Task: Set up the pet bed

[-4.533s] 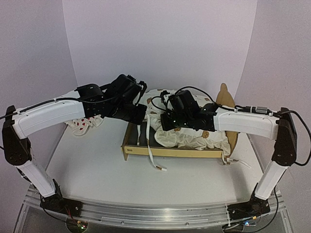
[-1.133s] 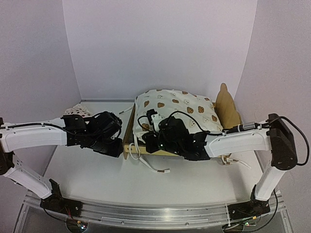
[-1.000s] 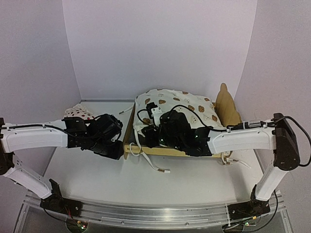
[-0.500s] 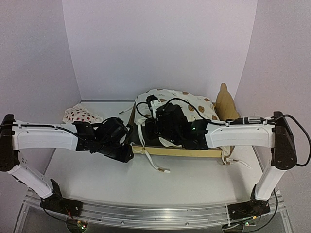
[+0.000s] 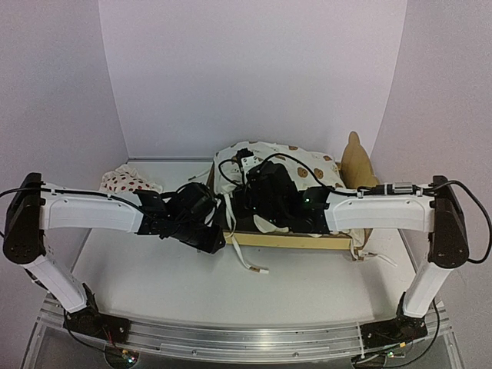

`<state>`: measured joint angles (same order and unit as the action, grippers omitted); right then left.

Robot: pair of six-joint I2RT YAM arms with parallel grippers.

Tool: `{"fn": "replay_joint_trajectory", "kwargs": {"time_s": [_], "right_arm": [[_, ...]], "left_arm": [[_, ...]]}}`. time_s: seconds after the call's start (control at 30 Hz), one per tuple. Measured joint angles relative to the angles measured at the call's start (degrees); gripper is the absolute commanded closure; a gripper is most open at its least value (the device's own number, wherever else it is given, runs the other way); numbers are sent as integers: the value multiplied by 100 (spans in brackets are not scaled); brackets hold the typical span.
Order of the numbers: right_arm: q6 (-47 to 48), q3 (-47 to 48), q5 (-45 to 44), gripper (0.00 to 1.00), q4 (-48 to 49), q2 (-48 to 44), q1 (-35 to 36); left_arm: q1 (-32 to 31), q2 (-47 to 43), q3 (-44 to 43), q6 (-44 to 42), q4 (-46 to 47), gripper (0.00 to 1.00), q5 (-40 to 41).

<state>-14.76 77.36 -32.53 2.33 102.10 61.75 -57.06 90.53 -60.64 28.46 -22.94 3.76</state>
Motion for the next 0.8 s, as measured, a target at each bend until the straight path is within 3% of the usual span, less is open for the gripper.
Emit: {"fn": "replay_joint_trajectory", "kwargs": {"time_s": [0.33,0.8], "right_arm": [[-47,-32,1,100,-31,0,-10],[-92,-55,41,100,-207,-6,-10]], "left_arm": [[1024,94,-358,-163,341,73,-108],[1012,-64,-222,-588,281,57,-393]]}}
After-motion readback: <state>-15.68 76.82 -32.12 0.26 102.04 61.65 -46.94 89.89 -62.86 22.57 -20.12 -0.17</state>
